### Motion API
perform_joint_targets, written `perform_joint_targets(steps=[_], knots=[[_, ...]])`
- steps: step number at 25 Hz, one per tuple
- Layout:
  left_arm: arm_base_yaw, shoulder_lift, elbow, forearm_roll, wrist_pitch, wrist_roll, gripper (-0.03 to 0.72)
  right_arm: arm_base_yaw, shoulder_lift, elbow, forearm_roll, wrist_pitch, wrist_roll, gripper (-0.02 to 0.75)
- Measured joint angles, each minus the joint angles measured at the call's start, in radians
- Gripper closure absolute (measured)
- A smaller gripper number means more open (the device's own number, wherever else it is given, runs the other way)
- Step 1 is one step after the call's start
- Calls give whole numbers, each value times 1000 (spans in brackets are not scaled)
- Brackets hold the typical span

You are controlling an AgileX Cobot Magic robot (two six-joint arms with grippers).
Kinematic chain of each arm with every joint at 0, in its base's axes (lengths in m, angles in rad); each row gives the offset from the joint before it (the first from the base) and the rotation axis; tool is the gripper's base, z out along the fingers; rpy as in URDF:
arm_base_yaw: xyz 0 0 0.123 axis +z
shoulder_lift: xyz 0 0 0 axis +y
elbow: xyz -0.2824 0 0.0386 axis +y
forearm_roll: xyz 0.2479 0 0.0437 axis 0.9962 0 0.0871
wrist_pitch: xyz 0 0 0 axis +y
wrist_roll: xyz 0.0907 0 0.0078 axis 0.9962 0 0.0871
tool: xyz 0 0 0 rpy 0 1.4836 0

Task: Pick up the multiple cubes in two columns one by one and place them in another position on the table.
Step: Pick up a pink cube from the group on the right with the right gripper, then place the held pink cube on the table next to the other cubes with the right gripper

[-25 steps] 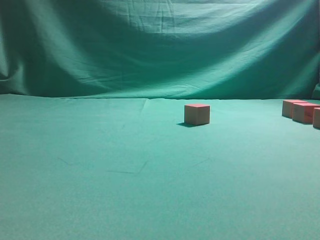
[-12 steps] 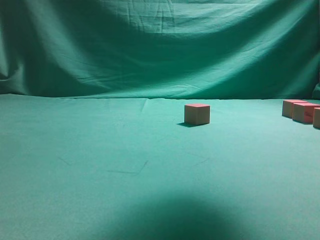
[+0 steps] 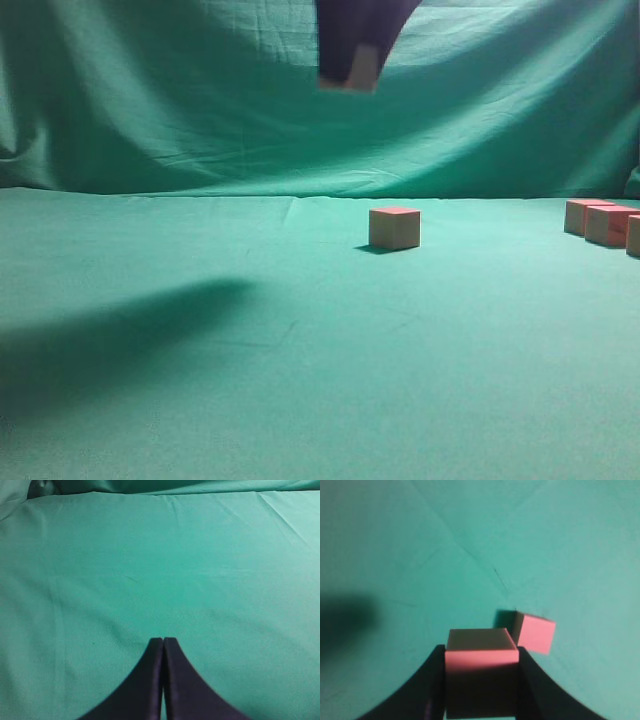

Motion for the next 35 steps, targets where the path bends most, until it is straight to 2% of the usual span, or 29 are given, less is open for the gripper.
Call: perform_joint_targets(steps=[6,10,13,16,25,31,35], knots=[[0,0,0,0,0,0,688,17,211,-251,0,59,-113,474],[0,0,0,0,0,0,688,18,288,-334,-21,71,-105,474],[0,0,0,0,0,0,688,18,316,-346,-38,71,-7,474],[0,0,0,0,0,0,688,18,332,-346,-48,77,4,474],[0,0,0,0,0,0,688,-10,360,-349,-55,75,-271,474],[0,0,0,0,0,0,688,-74,393,-349,63,77,-417,474],[0,0,0,0,0,0,688,-94,399,-349,94,77,-506,474]])
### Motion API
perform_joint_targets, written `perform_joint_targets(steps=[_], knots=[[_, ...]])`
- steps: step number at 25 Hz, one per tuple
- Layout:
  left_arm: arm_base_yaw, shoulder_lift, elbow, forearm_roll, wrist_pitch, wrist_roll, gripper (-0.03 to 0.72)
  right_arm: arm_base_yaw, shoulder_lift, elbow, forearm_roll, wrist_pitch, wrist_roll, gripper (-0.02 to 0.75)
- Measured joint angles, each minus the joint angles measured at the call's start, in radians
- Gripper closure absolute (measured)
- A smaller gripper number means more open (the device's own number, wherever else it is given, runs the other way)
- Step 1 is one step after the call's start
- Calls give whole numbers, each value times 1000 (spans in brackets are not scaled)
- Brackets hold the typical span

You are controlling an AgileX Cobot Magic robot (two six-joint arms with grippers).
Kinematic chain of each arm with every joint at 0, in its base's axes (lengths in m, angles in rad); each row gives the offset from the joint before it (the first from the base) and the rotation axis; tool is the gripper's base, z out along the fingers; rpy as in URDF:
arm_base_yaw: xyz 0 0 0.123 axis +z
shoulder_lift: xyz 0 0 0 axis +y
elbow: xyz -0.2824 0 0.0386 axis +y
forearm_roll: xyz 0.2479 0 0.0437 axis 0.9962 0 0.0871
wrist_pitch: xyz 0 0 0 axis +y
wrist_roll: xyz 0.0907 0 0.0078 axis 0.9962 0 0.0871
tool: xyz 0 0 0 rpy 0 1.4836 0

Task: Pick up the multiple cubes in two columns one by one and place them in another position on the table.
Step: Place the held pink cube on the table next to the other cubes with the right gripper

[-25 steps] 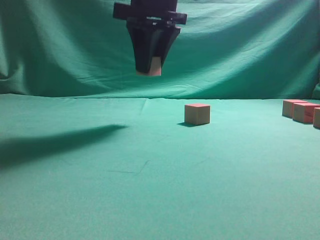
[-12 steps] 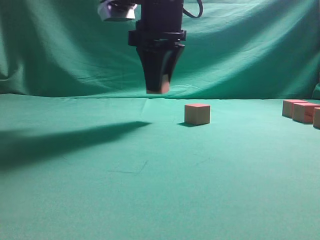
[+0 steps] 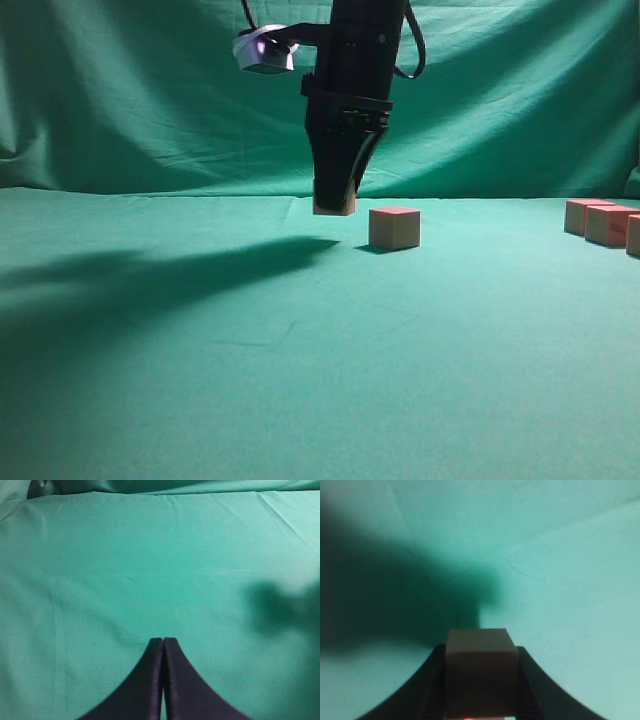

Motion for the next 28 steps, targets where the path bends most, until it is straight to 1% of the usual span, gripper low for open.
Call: perform_joint_targets(steps=[6,16,28], knots=[[0,0,0,0,0,0,688,-2,14,0,27,0,-64,474],[0,0,0,0,0,0,688,-2,36,0,33,-43,-77,474],[0,0,0,0,0,0,688,-2,36,0,-12,-45,-80,474]])
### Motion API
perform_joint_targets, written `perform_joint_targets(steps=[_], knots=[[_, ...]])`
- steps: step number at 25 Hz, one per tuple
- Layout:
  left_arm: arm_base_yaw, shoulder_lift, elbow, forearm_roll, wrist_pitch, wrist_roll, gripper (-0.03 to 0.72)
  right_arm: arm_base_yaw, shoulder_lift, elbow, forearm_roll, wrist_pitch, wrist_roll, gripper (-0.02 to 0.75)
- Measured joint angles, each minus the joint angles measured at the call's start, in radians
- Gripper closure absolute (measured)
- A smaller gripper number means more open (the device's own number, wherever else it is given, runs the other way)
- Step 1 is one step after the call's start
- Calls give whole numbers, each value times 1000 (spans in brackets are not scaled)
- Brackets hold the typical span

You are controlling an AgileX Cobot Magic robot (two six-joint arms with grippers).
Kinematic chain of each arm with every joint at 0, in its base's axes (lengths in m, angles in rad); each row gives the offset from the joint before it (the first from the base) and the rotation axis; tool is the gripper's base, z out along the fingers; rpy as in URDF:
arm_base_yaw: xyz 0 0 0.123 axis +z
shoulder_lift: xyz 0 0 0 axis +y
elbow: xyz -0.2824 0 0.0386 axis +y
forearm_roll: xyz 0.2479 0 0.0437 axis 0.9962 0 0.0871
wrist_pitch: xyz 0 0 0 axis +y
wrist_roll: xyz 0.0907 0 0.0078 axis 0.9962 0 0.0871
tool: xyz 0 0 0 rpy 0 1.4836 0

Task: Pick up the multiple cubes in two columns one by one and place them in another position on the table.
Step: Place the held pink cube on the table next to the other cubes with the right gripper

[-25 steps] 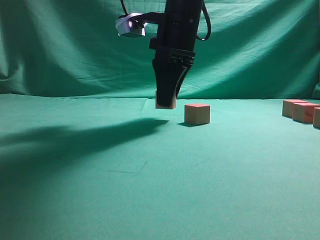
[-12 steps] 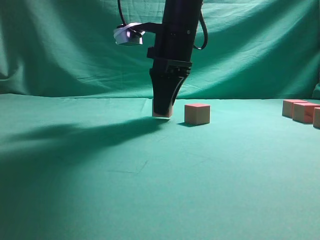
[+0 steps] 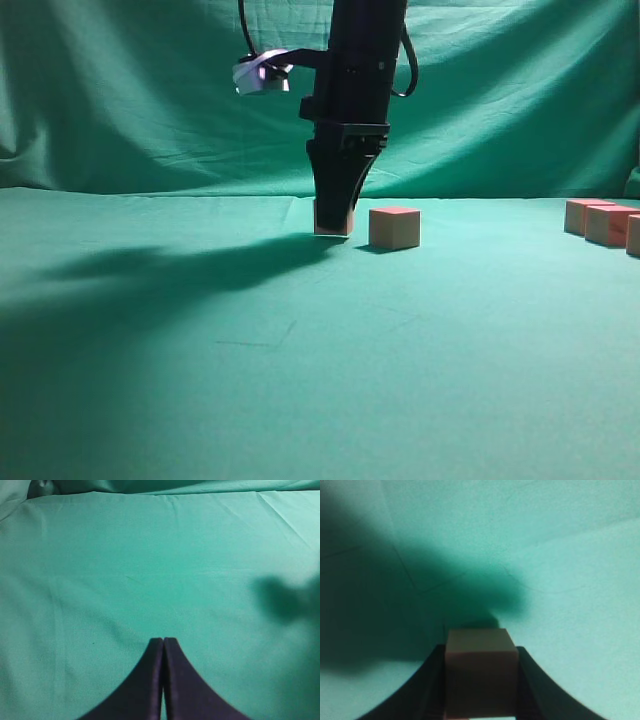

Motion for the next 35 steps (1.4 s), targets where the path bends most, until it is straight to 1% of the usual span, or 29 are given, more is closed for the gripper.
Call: perform_joint_targets(steps=[35], knots=[[0,0,0,0,0,0,688,0,15,-1,-4,-4,-7,474]])
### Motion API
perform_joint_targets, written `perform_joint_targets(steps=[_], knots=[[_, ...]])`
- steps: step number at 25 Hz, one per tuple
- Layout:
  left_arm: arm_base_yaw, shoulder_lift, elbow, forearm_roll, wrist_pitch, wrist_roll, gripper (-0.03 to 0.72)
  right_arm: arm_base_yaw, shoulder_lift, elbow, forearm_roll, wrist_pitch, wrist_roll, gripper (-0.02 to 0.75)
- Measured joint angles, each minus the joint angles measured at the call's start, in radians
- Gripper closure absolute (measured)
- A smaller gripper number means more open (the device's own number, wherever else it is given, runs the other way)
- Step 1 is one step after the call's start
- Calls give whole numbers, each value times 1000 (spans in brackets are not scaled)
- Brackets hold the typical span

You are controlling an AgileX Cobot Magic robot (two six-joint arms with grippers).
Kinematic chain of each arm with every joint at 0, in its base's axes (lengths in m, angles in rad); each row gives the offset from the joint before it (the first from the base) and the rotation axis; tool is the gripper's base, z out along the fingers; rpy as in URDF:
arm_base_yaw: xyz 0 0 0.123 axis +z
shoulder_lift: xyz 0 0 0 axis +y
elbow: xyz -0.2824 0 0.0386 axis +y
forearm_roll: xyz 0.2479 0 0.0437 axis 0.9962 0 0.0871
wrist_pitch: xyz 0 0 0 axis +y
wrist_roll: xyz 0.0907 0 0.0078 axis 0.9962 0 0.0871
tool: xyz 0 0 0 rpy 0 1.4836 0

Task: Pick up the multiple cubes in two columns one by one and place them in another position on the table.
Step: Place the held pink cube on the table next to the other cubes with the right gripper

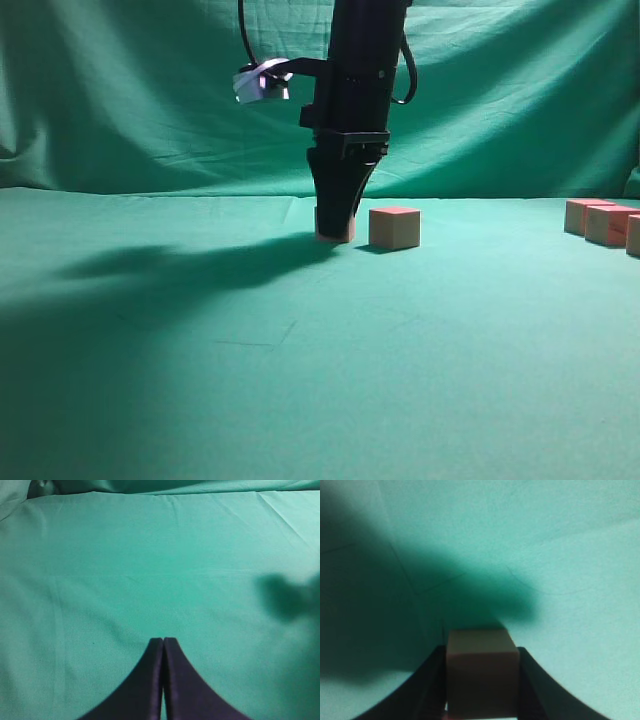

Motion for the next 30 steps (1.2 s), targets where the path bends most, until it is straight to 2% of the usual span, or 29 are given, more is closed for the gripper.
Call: perform_joint_targets(steps=[8,16,19,20,30], knots=[[0,0,0,0,0,0,688,0,0,0,2,2,0,474],[0,0,0,0,0,0,688,0,0,0,4,6,0,180],[0,0,0,0,0,0,688,0,0,0,4,0,13,192],[0,0,0,0,0,0,688,0,0,0,4,-4,17,150],[0,0,0,0,0,0,688,0,-93,-122,2,51,136,165]])
